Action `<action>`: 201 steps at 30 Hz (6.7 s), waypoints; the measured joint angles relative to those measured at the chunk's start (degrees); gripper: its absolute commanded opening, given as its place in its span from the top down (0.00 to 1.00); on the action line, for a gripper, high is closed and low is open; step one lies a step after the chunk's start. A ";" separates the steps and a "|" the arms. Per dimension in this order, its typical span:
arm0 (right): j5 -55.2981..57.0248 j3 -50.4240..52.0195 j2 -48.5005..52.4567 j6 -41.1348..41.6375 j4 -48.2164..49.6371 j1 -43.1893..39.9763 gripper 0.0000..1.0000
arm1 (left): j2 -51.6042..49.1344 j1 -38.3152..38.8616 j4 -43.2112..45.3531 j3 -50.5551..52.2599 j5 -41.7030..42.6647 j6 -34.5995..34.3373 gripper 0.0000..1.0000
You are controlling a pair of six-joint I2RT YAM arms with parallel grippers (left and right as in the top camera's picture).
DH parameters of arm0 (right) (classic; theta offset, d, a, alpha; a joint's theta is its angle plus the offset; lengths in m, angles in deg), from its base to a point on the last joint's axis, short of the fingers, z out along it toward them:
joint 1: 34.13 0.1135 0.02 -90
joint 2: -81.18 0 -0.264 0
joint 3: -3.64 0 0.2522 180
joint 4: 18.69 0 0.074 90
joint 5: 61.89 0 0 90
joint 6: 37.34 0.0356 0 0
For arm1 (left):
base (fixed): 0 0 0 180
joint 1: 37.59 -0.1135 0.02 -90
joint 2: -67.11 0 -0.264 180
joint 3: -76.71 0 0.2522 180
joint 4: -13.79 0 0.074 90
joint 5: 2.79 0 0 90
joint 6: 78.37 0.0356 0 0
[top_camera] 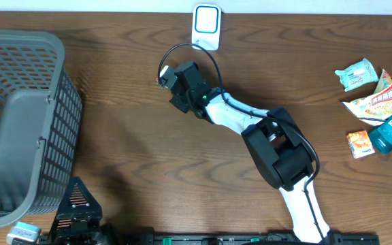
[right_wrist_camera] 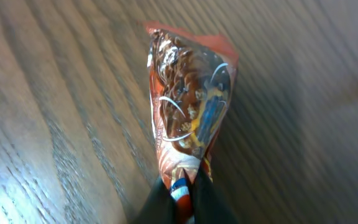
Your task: Scan the item barcode
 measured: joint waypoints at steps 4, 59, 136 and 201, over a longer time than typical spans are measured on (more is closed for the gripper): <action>-1.62 -3.76 -1.42 5.95 -13.31 -0.52 0.99 | 0.00 0.00 -0.02 0.00 0.02 0.00 0.02; -71.56 -13.68 -2.67 53.83 -45.29 -10.45 0.36 | 0.00 0.00 0.00 0.00 0.02 0.00 0.02; 4.70 8.76 -11.82 0.59 -24.90 19.30 0.99 | 0.00 1.40 -0.02 -0.74 0.00 0.24 0.02; -13.14 2.36 -9.60 19.26 -44.98 11.50 0.99 | 0.00 4.35 -0.02 -1.75 0.00 0.70 0.02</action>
